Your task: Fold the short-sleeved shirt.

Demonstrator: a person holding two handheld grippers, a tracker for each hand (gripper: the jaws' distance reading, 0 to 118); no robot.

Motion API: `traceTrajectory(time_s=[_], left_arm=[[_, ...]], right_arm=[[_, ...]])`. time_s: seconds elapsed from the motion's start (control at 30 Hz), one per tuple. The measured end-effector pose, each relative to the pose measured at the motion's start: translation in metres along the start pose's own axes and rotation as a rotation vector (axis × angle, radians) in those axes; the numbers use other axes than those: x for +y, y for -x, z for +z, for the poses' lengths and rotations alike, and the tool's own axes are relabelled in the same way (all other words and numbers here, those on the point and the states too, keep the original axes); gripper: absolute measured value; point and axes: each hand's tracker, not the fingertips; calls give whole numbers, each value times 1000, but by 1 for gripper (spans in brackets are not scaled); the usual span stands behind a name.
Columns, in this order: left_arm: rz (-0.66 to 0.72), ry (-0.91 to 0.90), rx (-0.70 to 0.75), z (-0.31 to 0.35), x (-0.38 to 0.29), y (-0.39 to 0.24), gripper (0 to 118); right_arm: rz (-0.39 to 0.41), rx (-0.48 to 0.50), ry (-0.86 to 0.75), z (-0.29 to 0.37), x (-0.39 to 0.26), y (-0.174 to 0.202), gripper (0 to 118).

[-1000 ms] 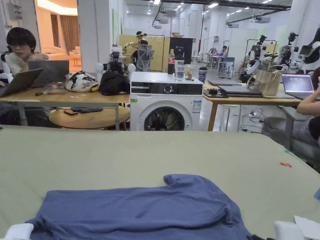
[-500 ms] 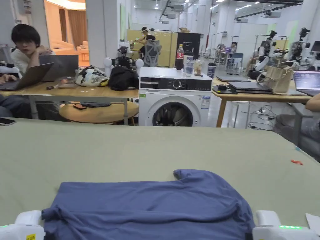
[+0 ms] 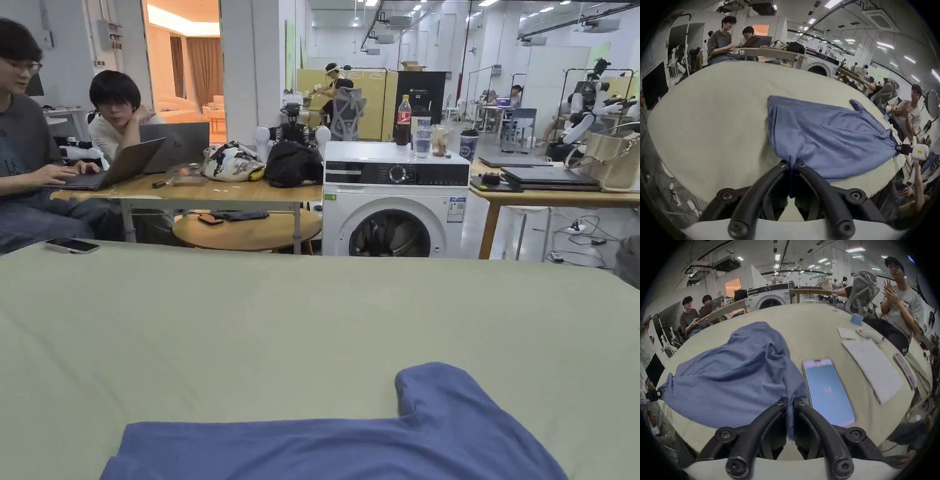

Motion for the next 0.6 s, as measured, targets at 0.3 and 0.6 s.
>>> traceTrajectory(time_s=[0.3,0.6], left_arm=[[-119,-116,9,-3,-3,-21,70],[-200,-363,-67,2,63,-128,42]], right_arm=[[132,-16,-125,21,-2,13,62],[158,154,-299,23,59,79,22]])
